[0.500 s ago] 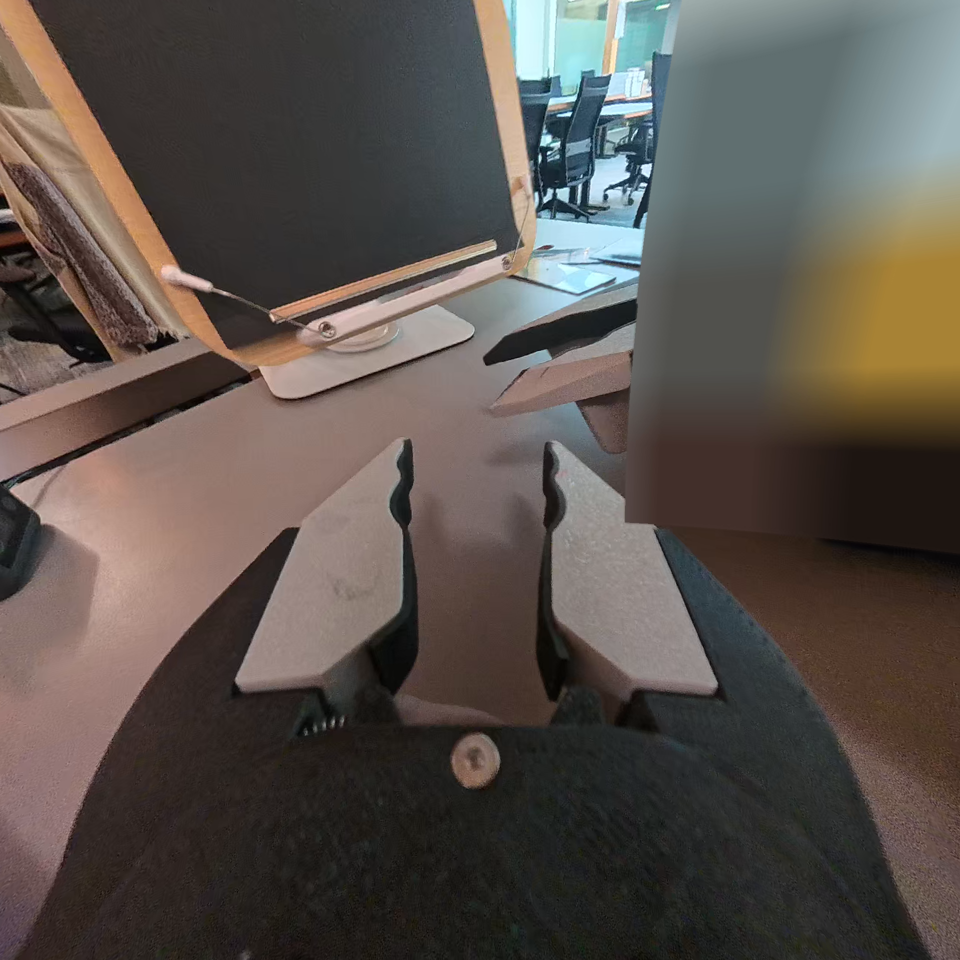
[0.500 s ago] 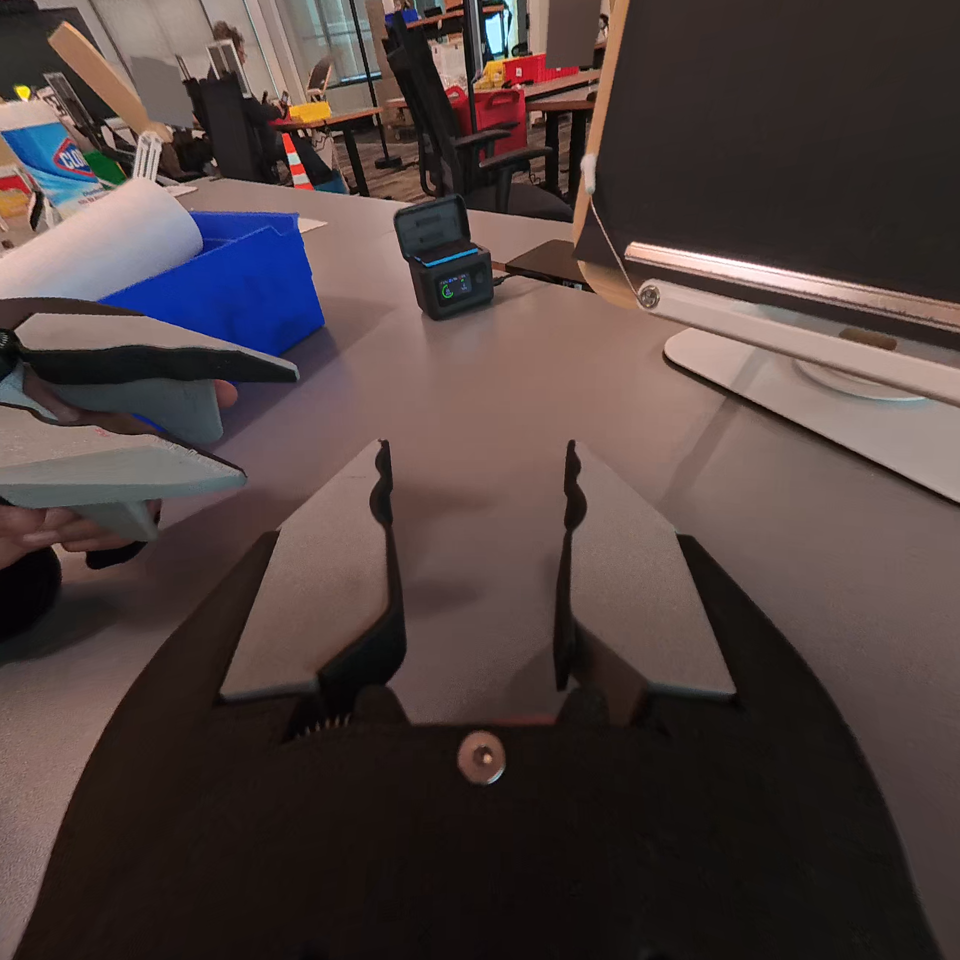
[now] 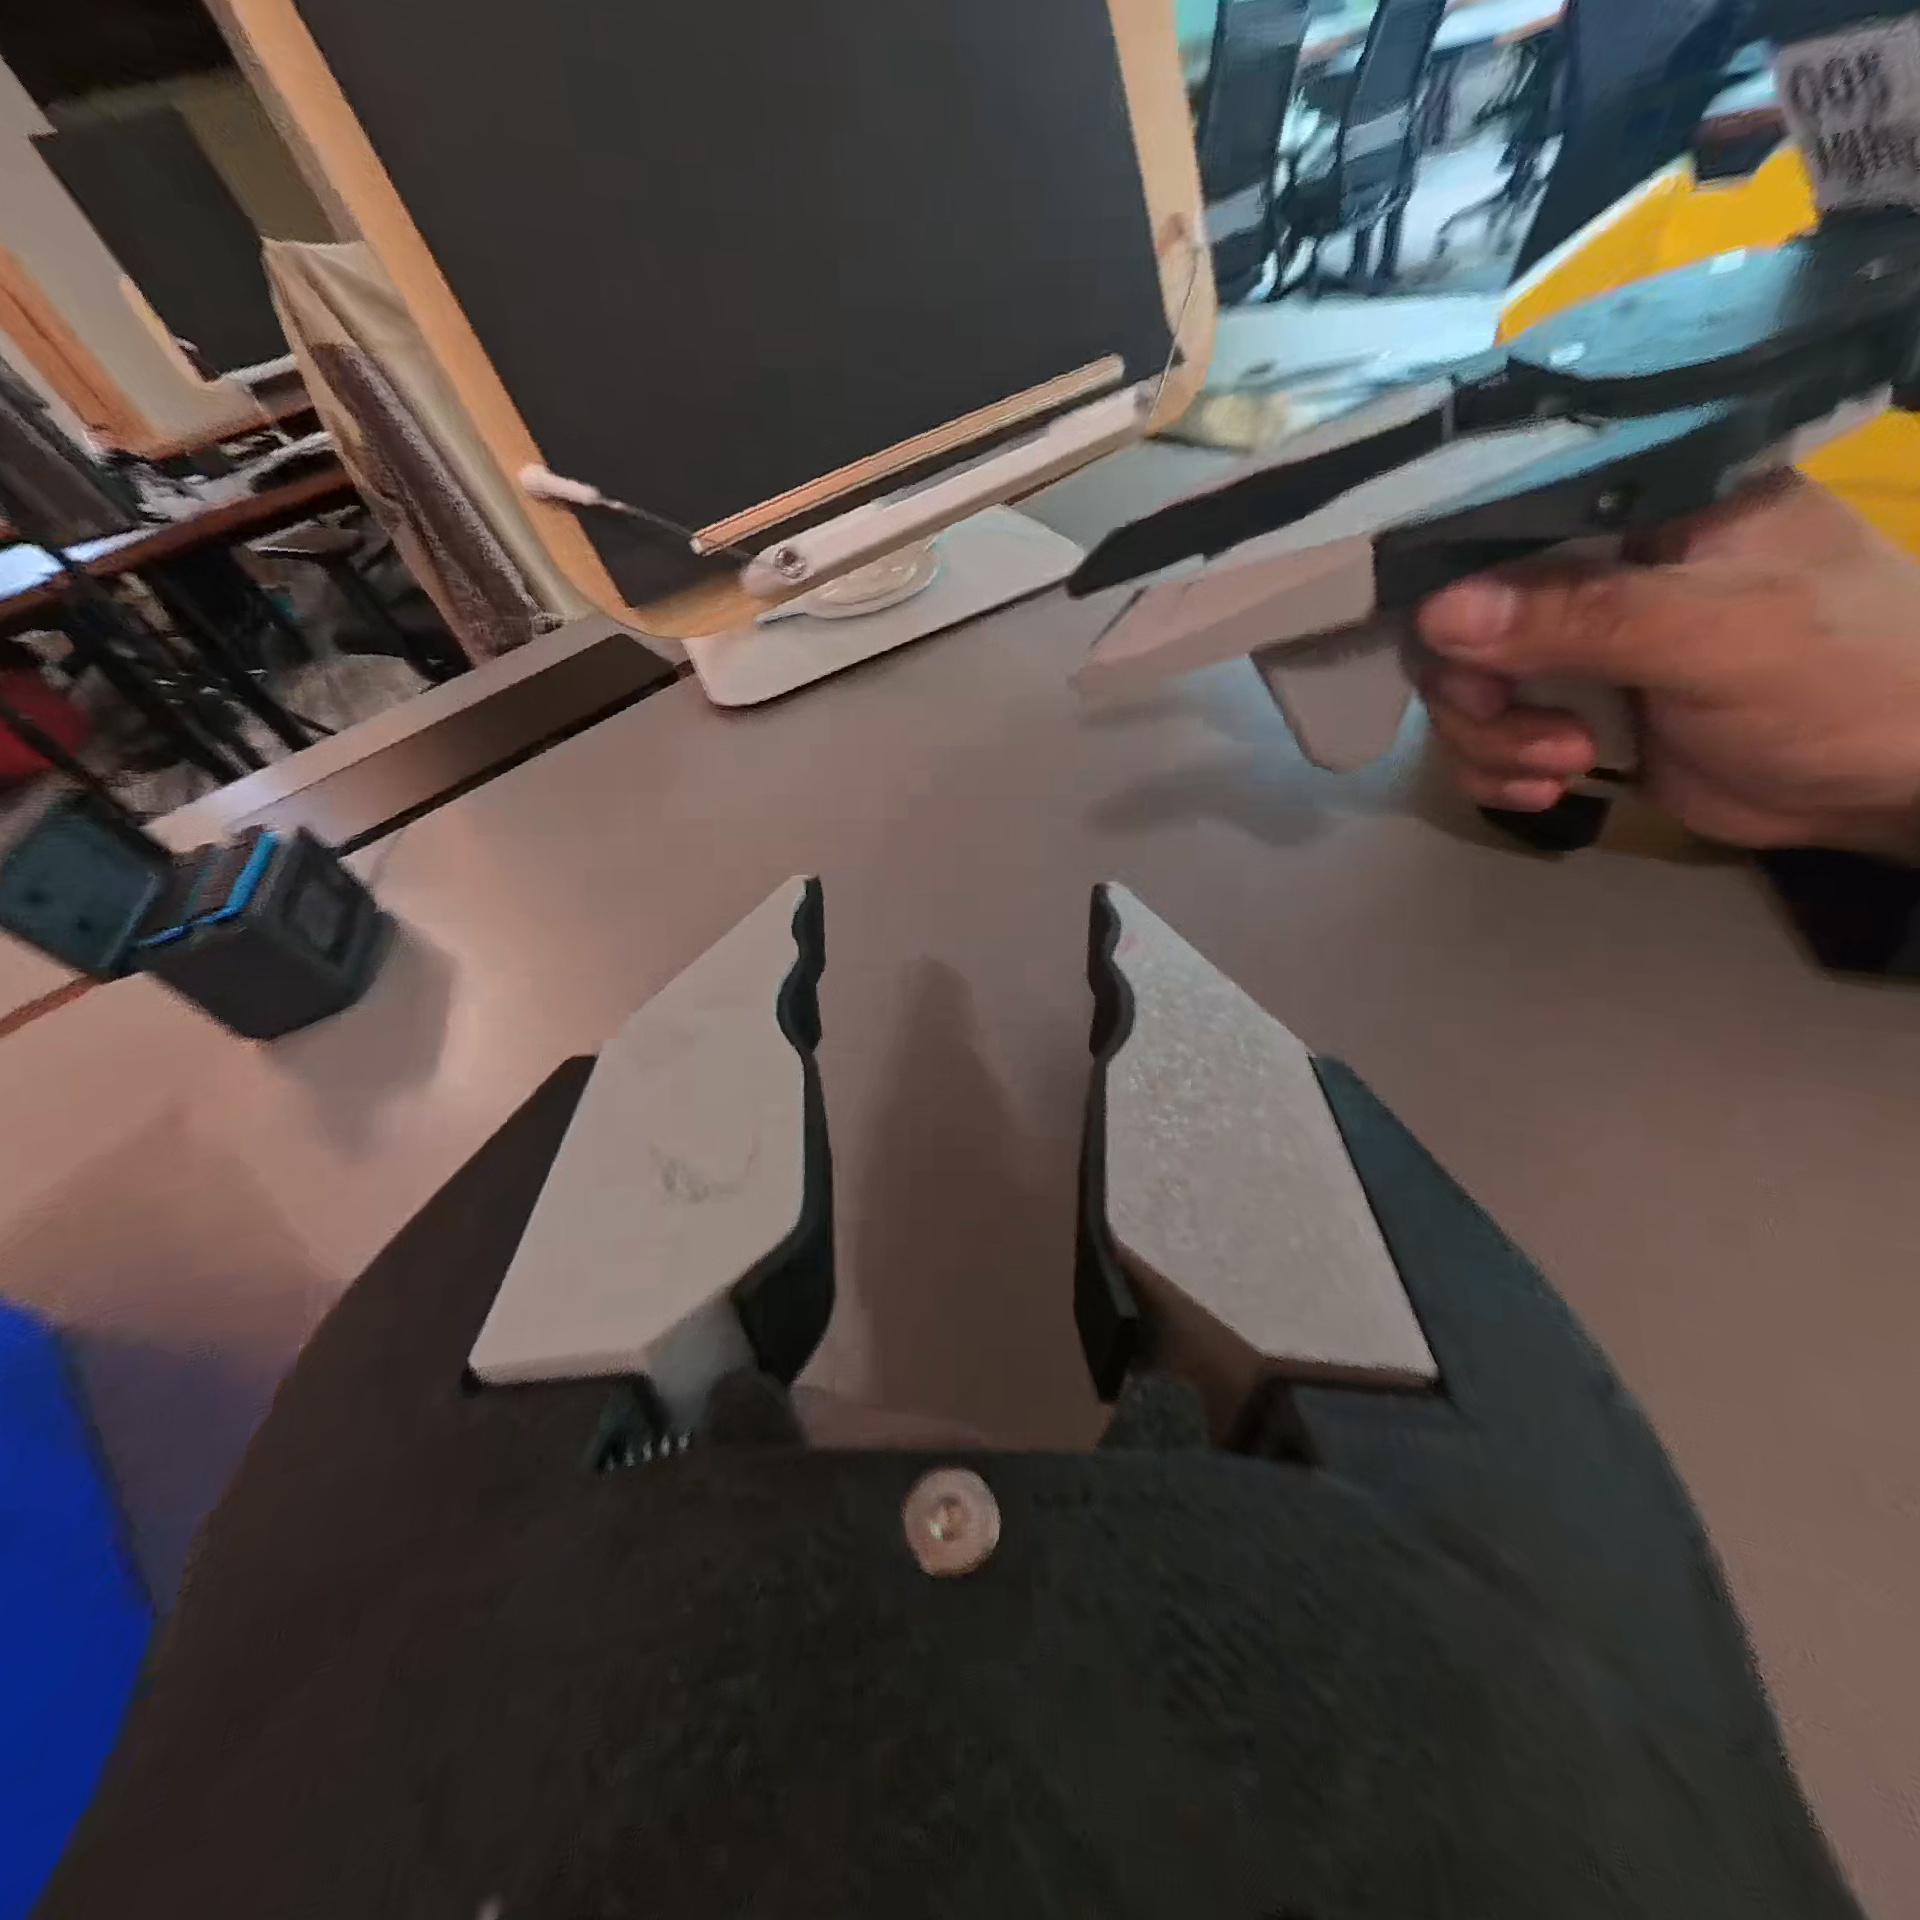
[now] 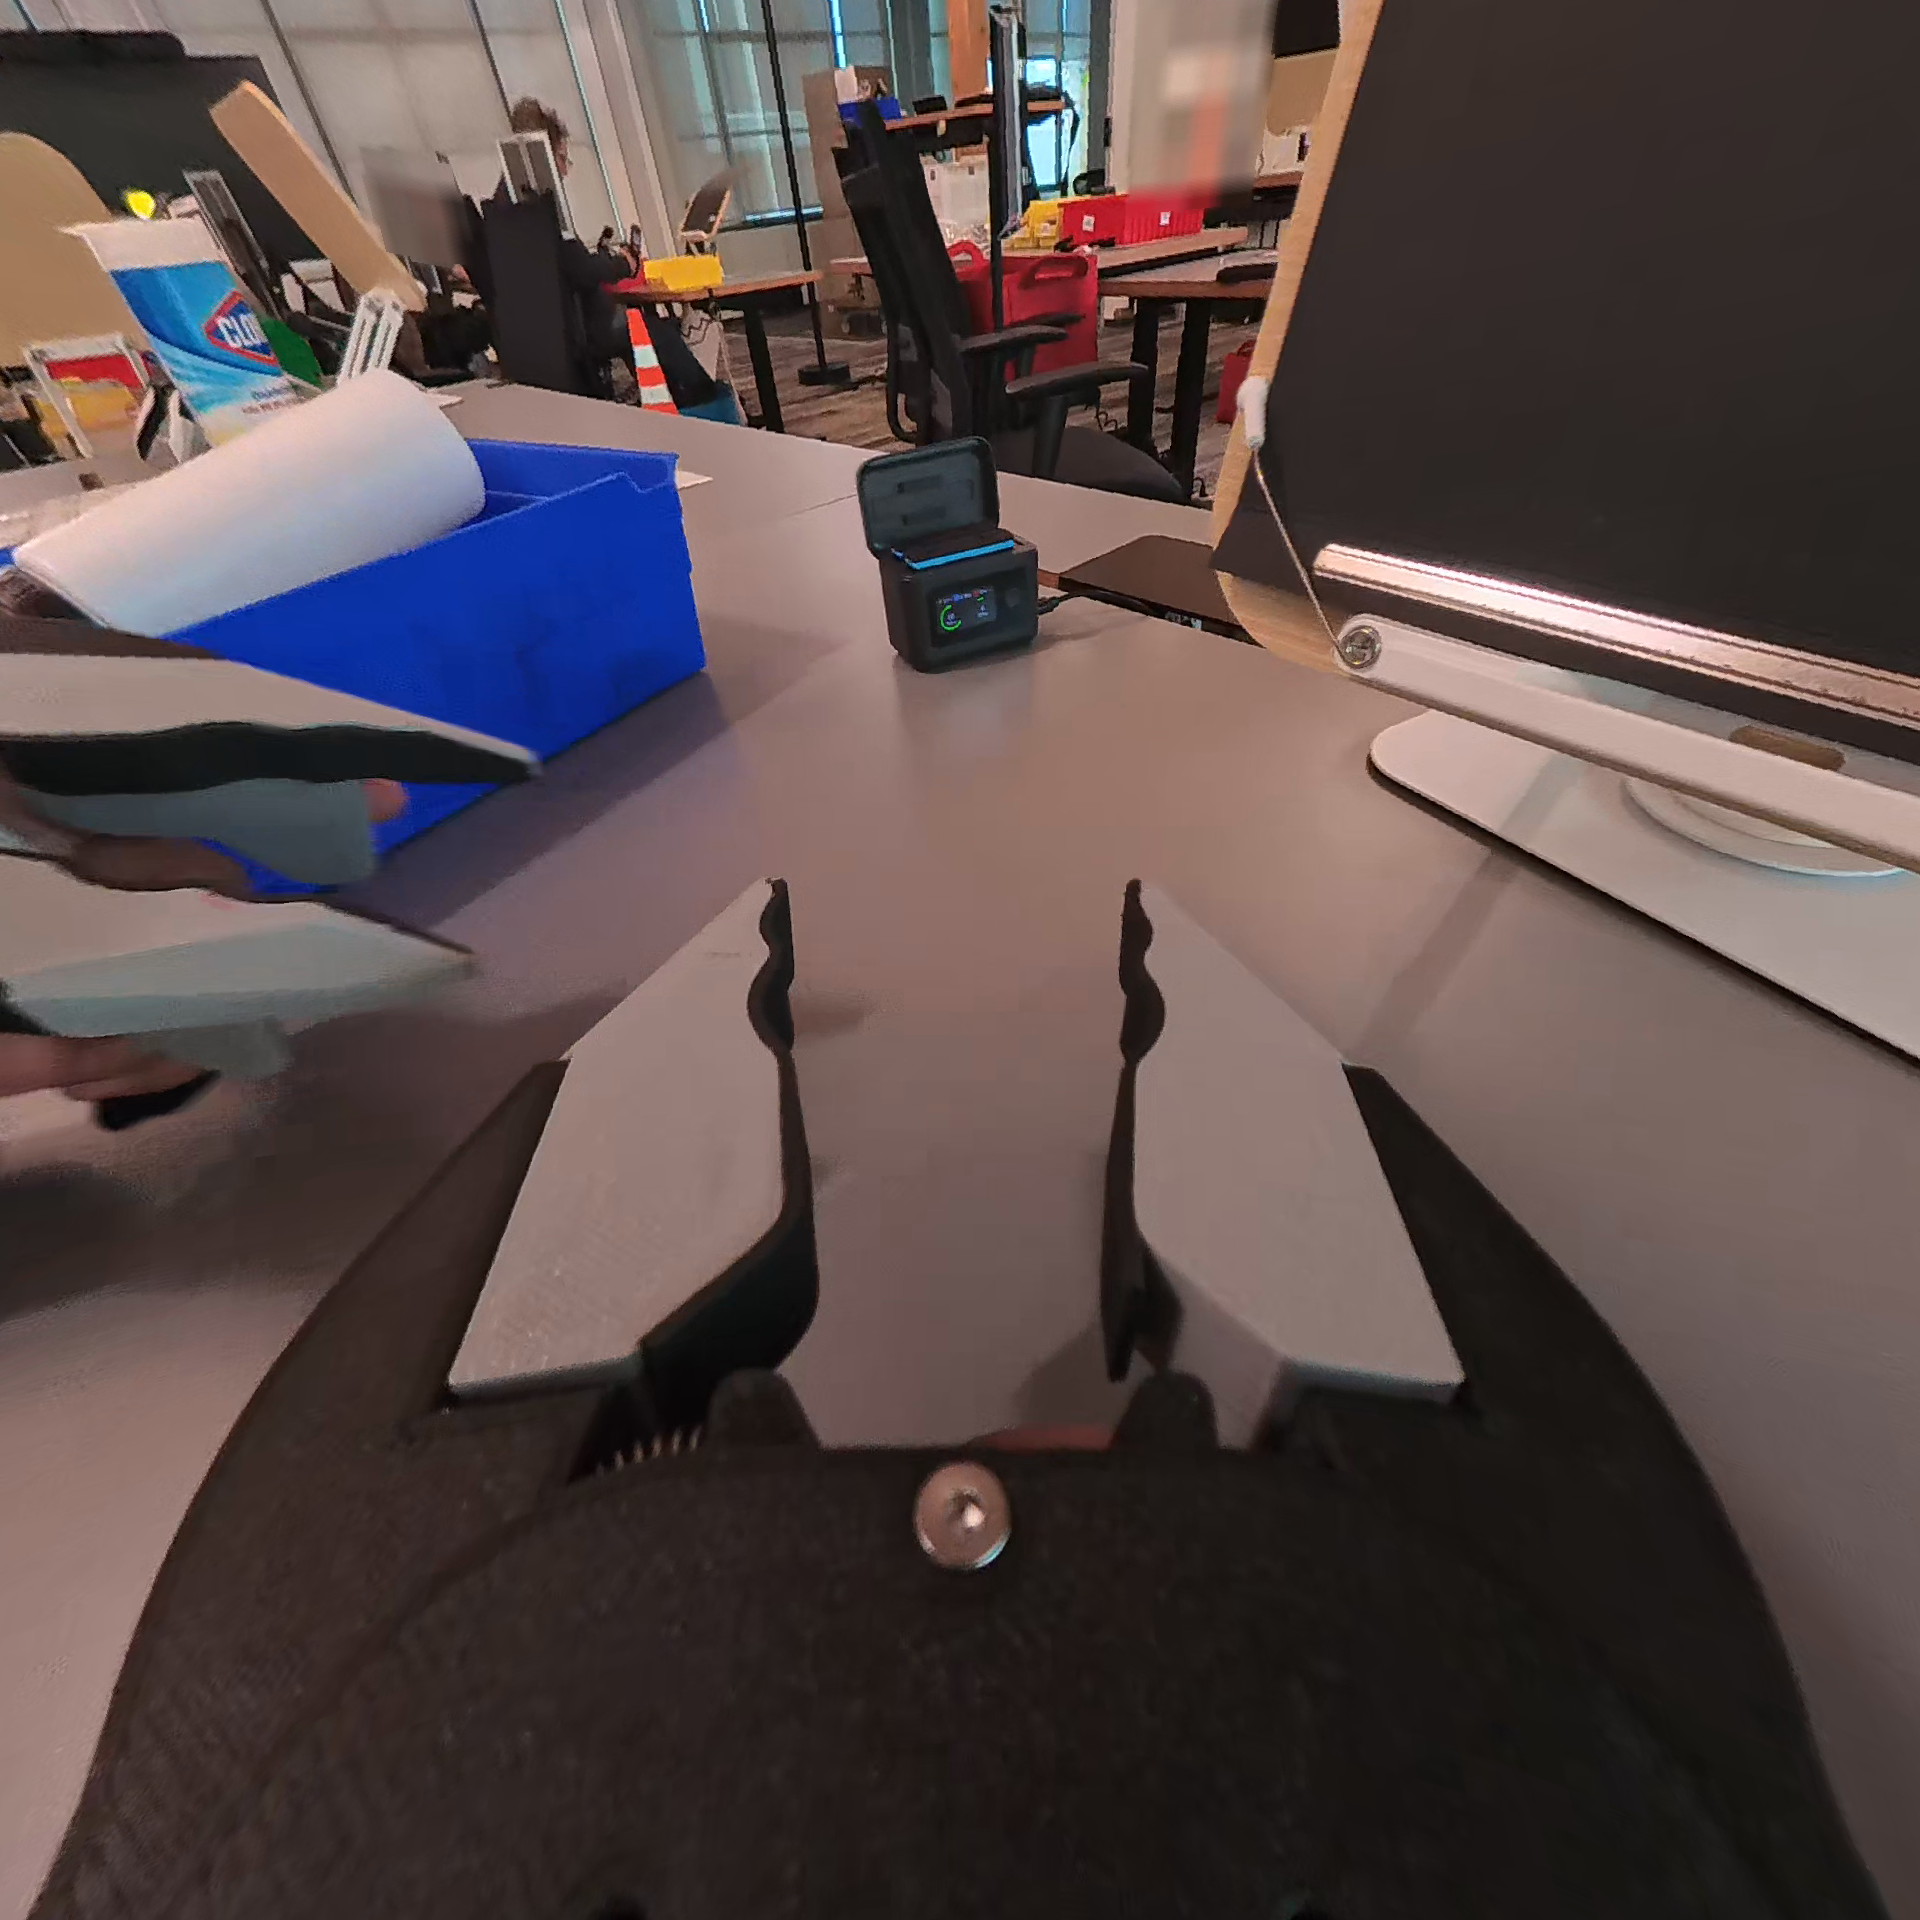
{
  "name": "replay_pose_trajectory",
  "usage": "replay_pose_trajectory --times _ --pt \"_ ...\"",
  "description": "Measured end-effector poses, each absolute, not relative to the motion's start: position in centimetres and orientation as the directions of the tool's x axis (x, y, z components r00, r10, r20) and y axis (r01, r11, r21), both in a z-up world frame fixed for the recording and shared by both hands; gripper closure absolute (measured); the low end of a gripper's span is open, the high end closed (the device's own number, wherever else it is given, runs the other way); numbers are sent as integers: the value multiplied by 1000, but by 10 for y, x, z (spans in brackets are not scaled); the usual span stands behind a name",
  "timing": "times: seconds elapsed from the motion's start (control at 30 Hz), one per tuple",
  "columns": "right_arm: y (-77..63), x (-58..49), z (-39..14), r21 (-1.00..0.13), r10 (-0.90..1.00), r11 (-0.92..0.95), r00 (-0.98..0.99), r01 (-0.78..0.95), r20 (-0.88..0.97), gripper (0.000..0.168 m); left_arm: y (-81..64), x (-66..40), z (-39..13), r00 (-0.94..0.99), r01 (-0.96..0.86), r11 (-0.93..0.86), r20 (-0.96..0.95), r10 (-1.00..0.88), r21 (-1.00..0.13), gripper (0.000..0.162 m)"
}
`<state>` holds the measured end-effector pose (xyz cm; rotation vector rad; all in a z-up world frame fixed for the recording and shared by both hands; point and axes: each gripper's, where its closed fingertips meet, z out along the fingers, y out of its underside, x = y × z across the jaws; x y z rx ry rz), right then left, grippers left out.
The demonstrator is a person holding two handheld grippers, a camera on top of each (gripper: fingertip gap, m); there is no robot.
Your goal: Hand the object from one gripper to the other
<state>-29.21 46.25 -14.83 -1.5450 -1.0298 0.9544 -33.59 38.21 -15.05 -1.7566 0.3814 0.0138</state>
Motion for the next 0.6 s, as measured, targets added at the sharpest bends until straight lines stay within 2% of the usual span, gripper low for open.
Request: replay_pose_trajectory --times 0.13,0.27,0.43,0.6 --pt "460 -293 -145 -983 945 -115 320 145 -64 109 333 -360 -135 933 -339 -264 -286 -219 -903 107" --pt "458 -295 -146 -983 948 -113 313 147 -62 110 293 -436 -101 949 -309 -358 -308 -62 -881 110" --pt "458 -297 -149 -980 950 -125 305 155 -73 110 269 -563 -87 918 -228 -538 -363 157 -812 116" --pt "456 -298 -149 -980 953 -110 298 165 -57 111 276 -620 -118 891 -276 -769 -454 21 -576 112"
